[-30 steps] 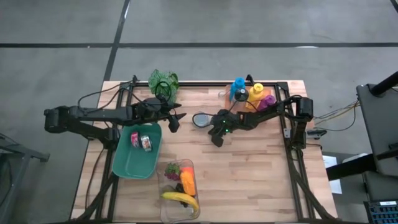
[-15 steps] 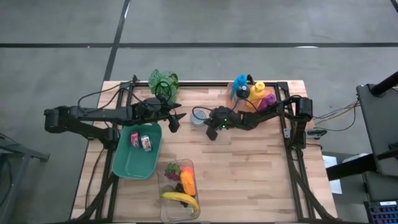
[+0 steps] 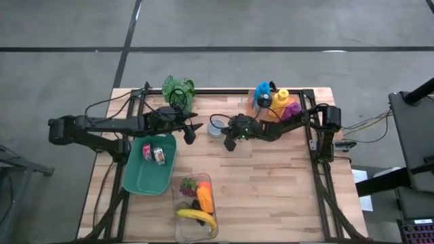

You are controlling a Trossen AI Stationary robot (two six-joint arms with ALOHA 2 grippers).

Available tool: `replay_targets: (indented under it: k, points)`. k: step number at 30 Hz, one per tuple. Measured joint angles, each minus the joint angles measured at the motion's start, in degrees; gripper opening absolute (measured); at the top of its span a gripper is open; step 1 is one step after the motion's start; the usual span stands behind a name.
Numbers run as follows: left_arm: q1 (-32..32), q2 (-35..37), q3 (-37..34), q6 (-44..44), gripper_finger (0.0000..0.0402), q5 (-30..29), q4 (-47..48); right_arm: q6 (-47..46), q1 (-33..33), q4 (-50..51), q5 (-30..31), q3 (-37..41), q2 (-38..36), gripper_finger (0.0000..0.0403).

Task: Pick & Place Food Item
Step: Put the green tuna can into the blue bin

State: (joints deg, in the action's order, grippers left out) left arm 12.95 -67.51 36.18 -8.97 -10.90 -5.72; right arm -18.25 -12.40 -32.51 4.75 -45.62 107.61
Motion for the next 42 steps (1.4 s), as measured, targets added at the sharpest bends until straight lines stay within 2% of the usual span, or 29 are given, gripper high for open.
replay_targets:
  k: [14,20,31,42]
  points:
    - [-0.02,0.00,0.00,0.13,0.0259,0.00,0.00,-0.24,0.00,2.12,1.49,-0.82,1.72,0.0012]
    - [0.00,0.00,0.00,0.13,0.0259,0.00,0.15,-1.30,-0.07,2.23,-0.20,-1.45,3.02,0.0012]
    - [0.00,0.00,0.00,0.11,0.0259,0.00,0.46,-1.86,0.02,10.13,-2.25,-0.98,1.24,0.0012]
    - [-0.01,0.01,0.00,0.04,0.0259,0.00,0.46,-2.83,0.02,11.64,-2.04,-1.14,1.37,0.0012]
